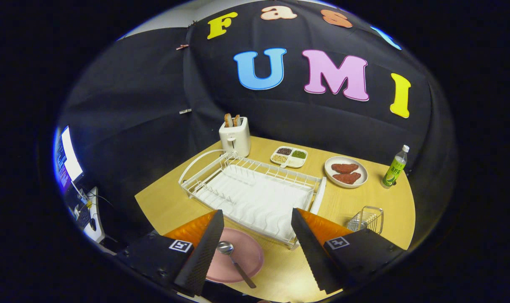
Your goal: Take the plate from the dish rack, then take the spoon from the basket and place it into the plate.
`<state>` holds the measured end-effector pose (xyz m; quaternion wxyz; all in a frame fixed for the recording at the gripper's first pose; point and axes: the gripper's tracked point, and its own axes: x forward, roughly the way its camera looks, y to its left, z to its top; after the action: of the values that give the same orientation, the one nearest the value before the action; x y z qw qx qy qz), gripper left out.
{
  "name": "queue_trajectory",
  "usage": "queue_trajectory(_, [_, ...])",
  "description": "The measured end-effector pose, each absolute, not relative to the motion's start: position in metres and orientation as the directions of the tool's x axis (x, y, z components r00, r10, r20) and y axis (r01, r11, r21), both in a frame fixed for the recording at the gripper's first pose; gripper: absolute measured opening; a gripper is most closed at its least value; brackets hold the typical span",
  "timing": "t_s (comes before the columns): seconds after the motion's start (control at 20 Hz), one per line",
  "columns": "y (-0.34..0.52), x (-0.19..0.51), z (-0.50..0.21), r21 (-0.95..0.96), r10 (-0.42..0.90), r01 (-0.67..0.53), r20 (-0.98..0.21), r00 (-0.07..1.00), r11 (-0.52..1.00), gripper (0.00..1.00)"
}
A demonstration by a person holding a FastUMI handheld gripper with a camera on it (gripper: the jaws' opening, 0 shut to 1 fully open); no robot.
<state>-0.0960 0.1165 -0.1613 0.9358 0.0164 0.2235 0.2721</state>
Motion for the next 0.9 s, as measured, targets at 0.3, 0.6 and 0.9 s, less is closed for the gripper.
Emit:
queue_trajectory(0.3, [0.091, -0.068, -0.11, 0.08, 0.43, -0.427, -0.302, 0.851, 0.901, 0.99])
queue_trajectory(0.6, [0.078, -0.042, -0.077, 0.083, 0.351, -0.341, -0.251, 0.902, 0.937, 0.99])
queue_trajectory(0.9, [0.065, -0.027, -0.056, 0.084, 0.305, -0.293, -0.206, 0.93, 0.952, 0.99])
